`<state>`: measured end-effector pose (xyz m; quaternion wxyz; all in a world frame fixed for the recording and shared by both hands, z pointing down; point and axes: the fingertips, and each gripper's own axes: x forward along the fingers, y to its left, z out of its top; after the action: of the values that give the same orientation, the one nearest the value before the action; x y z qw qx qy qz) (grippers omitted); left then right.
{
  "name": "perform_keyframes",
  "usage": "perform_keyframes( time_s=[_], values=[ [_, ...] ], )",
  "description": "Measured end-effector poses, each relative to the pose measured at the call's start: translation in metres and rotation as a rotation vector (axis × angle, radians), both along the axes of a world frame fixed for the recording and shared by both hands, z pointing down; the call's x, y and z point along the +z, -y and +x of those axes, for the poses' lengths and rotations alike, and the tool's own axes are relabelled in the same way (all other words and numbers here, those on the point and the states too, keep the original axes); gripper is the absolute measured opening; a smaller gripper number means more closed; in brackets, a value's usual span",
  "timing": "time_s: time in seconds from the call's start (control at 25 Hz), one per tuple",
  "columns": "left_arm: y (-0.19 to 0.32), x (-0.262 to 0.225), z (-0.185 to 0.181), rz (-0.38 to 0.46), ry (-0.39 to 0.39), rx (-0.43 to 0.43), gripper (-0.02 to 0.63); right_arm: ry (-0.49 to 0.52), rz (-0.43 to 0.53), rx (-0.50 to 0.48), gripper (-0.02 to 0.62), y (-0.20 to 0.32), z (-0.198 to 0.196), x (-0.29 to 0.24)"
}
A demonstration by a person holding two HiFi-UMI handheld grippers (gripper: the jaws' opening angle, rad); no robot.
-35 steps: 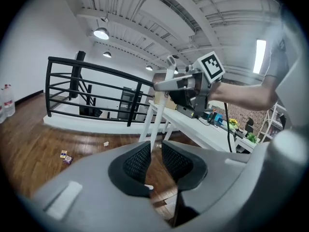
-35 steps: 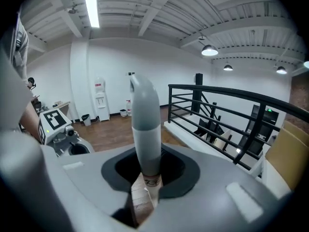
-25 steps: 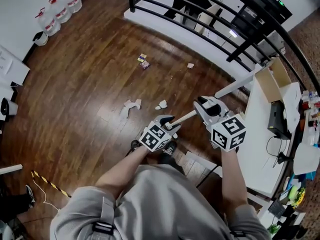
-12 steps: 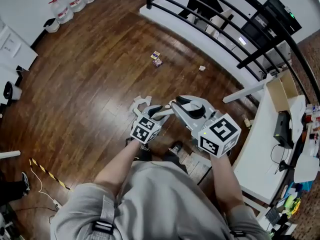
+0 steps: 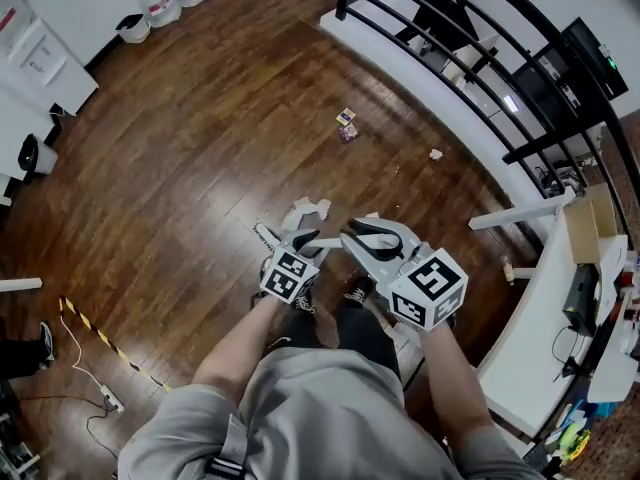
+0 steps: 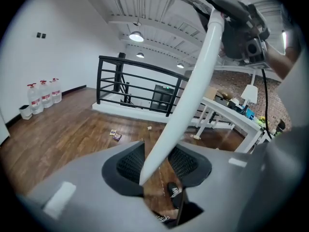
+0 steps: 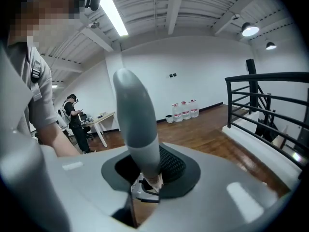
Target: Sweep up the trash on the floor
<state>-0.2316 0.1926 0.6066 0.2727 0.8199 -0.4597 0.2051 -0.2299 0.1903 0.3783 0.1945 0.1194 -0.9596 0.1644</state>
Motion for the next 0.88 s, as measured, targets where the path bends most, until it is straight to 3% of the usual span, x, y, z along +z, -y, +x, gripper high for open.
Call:
perform_keyframes(
  time_s=[0.24,0.52,0.72,0.88],
  values=[
    [0.034,0.049,-0.014,-0.036,0.022,-0.013,0.155,-0.003,-0.068,0.037,0.071,0.049,0.003,0.054],
    [0.094,0.093,0.002,-0.097,0.023,-0.008,0.16,-0.049,-0.094,0.011,0.071,0.115,0.017,0.098],
    [0.153,0.104,0.039,-0.125,-0.011,0.013,0.16,-0.102,-0.049,-0.016,0.07,0.167,0.037,0.107],
    [0.21,0.103,0.079,-0.112,-0.031,0.062,0.16,-0.126,-0.025,0.044,0.069,0.218,0.072,0.105]
  ],
)
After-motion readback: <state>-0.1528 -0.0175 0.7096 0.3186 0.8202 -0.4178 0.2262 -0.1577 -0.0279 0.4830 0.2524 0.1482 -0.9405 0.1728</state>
